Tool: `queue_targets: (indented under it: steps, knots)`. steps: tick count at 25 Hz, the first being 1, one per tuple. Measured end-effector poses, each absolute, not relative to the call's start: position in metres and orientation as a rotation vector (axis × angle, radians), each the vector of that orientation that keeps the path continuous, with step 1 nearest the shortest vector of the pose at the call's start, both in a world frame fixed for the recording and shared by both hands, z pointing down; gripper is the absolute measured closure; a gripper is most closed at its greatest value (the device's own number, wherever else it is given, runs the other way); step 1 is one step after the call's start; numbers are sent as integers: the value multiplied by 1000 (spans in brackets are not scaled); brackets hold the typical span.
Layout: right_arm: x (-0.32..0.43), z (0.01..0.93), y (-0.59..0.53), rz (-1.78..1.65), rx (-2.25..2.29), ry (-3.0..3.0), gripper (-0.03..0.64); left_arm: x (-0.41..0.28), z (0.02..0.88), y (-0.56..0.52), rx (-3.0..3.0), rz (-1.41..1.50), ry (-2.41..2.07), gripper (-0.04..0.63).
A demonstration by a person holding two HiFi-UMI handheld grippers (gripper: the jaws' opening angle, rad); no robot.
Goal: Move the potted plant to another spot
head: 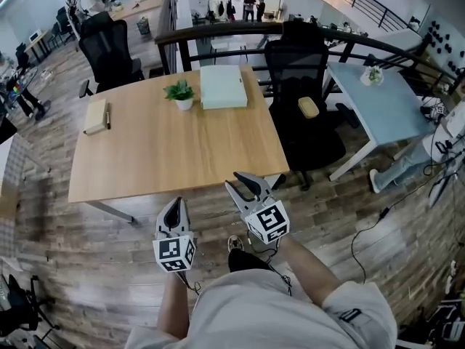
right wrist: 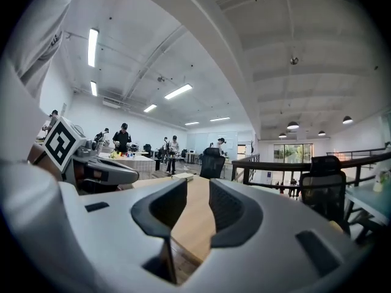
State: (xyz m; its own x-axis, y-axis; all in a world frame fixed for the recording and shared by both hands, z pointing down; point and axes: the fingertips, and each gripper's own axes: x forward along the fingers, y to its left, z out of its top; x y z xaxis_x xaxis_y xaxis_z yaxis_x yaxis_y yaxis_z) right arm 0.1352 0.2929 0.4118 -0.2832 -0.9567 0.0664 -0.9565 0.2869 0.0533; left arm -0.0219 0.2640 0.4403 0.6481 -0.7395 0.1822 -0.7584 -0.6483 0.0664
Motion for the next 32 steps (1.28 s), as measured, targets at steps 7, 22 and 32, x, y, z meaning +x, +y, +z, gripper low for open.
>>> queue_targets:
  steps: [7,22,32]
  knots:
    - [173,420,223,41,1739,-2497,477,10,442,200,2686,274,-1293,583]
    - [181,459,137,197,1675,-2535,428,9,465,121,2583,350,-1356,583]
    - [161,487,62,247,1722,-2419,407,-4,492,31,2595,349,-1208,583]
